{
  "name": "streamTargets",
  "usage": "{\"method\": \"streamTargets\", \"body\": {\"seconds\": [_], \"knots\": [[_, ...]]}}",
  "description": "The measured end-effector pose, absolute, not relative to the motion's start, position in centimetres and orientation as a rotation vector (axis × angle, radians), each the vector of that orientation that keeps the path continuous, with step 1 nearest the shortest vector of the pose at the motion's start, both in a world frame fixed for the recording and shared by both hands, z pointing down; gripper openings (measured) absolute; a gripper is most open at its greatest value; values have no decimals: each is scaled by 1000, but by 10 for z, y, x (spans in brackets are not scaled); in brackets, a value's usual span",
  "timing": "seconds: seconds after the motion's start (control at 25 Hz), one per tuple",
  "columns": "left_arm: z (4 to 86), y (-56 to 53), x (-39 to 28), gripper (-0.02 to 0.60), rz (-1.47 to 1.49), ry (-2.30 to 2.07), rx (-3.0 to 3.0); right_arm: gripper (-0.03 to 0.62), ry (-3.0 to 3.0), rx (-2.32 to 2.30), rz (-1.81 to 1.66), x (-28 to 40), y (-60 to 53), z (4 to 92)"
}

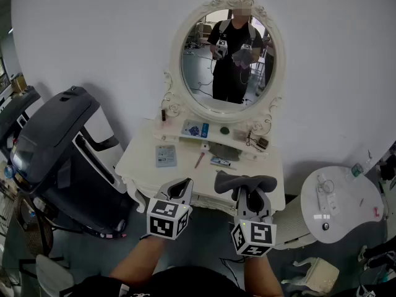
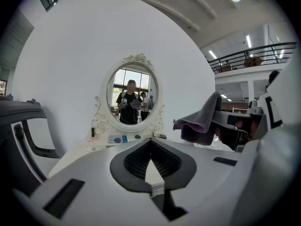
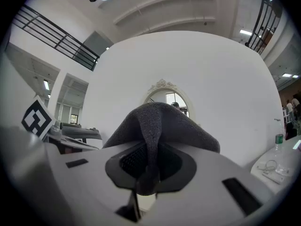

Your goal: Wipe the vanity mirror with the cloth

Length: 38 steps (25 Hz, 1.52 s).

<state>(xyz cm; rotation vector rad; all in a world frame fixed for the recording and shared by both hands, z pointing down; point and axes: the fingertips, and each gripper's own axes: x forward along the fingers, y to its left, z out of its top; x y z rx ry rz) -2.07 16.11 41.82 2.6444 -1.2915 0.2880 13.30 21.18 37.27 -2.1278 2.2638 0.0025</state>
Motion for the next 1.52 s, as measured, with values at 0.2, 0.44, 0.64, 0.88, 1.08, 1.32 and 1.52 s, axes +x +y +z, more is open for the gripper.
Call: {"method": "streamTargets", "body": {"seconds": [0.2, 0.44, 0.64, 0.88, 1.08, 1.32, 1.52], "knots": [[417, 162, -14, 6, 295, -1294, 2648, 41, 2284, -2118, -10, 137, 208, 375], [418, 163, -19, 6, 299, -1310, 2638, 41, 2304, -2082, -6, 129, 206, 375], [418, 165, -28, 6, 295, -1319, 2633, 41, 2319, -2065, -2, 117, 205, 376], [426, 166, -56, 6, 288, -1325, 2609, 41, 2355, -2051, -5, 89, 200, 379], [435, 167, -88, 6, 305, -1308, 2605, 41, 2362, -2072, -26, 60, 199, 384], [452, 164, -129, 6, 305, -1322, 2549, 41, 2372, -2090, -45, 35, 196, 392], [457, 158, -133, 6, 297, -1324, 2543, 41, 2385, -2094, -47, 32, 186, 397]]}}
